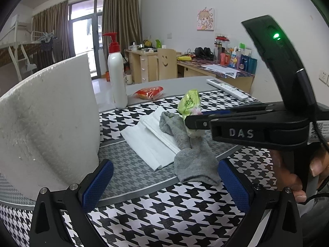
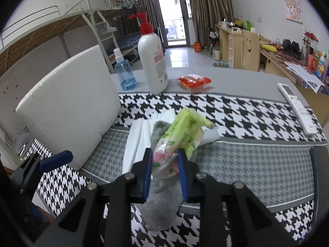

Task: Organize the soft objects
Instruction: 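Grasp the green packet with the right tool, then lower the left tool onto the grey sock and close it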

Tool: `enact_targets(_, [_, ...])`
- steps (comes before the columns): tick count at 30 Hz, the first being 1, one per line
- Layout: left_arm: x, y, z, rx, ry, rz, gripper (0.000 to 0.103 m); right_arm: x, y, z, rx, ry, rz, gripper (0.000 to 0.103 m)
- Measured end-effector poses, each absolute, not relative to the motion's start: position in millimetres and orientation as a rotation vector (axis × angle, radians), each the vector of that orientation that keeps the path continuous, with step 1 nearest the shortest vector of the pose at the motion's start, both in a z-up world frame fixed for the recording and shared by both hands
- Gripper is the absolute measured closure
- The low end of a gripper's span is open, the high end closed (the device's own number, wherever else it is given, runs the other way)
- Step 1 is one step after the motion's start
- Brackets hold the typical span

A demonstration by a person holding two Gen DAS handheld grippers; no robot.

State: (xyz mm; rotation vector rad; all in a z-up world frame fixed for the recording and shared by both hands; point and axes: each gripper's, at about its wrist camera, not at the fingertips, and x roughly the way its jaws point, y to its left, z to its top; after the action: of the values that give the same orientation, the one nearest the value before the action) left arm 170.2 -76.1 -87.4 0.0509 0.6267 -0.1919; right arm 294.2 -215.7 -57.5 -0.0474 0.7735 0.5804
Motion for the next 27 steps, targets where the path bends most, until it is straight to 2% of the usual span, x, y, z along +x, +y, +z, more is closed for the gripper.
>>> enact_targets(22, [185,-113,-92,0.040,0.692,-0.243,0.001,282,-270,-48,0.022,0.722,0.487,0.075])
enact_targets(27, [190,-120,-95,0.046,0.716,-0.246,0.007,278,-280,-47,0.034,0.712,0.475,0.075])
